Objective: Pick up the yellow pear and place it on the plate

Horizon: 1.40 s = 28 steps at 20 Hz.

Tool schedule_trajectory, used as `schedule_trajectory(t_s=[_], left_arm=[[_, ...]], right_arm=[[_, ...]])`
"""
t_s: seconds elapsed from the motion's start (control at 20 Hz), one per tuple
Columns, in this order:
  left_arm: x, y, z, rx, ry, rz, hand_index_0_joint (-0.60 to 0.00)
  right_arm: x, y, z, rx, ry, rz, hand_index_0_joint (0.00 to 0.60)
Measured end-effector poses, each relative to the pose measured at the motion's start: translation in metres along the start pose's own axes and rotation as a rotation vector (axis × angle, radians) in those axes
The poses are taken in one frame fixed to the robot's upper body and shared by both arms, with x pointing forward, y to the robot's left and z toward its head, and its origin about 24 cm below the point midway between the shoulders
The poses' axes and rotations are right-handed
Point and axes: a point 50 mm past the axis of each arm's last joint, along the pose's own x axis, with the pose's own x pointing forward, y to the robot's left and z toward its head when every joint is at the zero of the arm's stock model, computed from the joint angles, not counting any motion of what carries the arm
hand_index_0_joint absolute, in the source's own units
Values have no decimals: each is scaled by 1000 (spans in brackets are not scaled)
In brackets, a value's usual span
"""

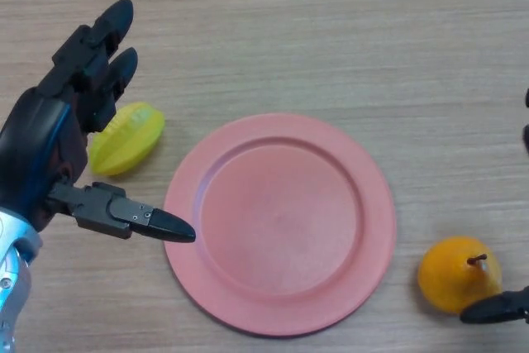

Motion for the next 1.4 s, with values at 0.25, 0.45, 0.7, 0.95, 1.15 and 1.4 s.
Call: schedule_trajectory(t_s=[0.25, 0.45, 0.7, 0.95, 1.15, 1.4], left_arm=[[-1, 0, 0, -1, 2, 0, 0], [-3, -1, 4, 7, -12, -3, 0], [-3, 0, 3, 40, -3, 14, 0], [-4, 1, 4, 42, -4, 19, 0], [-3, 1, 5, 43, -18, 19, 0], [-3, 2, 4, 43, -19, 22, 0]], right_arm=[[-6, 8, -31, -96, 27, -24, 0], [-8, 19, -51, -75, 74, -20, 0], [-2, 33, -61, 67, 88, -14, 0], [-3, 35, -82, 134, 174, -103, 0], [4, 42, -84, 141, 170, -115, 0], [2, 56, -94, 158, 217, -98, 0]])
